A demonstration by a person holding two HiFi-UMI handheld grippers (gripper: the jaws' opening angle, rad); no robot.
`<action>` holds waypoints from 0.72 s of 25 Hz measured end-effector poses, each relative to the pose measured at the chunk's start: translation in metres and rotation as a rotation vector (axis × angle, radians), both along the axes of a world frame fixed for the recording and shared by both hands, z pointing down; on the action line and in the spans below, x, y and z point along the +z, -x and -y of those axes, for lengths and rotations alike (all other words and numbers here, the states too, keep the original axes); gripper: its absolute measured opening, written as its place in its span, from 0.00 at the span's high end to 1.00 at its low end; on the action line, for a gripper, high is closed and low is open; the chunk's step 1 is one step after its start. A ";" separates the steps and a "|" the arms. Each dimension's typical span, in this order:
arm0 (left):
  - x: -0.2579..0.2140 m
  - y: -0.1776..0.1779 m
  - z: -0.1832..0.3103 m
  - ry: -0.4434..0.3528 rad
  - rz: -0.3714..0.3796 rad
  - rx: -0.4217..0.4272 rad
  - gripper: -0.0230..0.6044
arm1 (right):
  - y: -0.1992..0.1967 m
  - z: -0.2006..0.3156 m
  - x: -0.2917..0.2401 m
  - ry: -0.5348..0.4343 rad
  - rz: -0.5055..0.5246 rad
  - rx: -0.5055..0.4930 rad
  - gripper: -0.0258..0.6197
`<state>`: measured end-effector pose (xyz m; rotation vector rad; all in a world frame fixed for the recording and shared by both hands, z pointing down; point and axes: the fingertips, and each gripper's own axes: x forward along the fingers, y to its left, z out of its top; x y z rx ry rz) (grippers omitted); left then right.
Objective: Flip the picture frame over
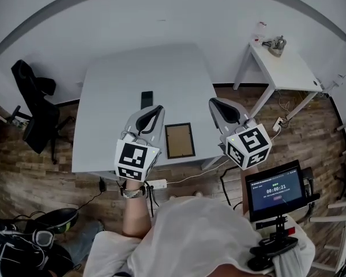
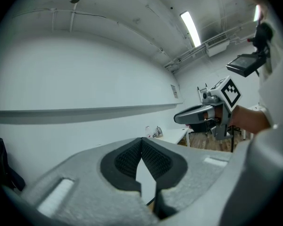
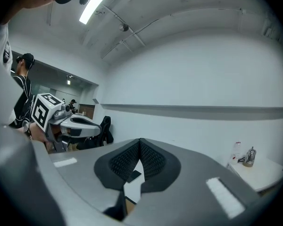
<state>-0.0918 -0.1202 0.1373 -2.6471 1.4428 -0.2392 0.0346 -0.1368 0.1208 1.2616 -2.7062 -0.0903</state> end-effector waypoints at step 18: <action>0.006 -0.001 0.000 0.015 -0.015 -0.019 0.96 | -0.004 0.002 0.018 0.027 -0.025 0.008 0.96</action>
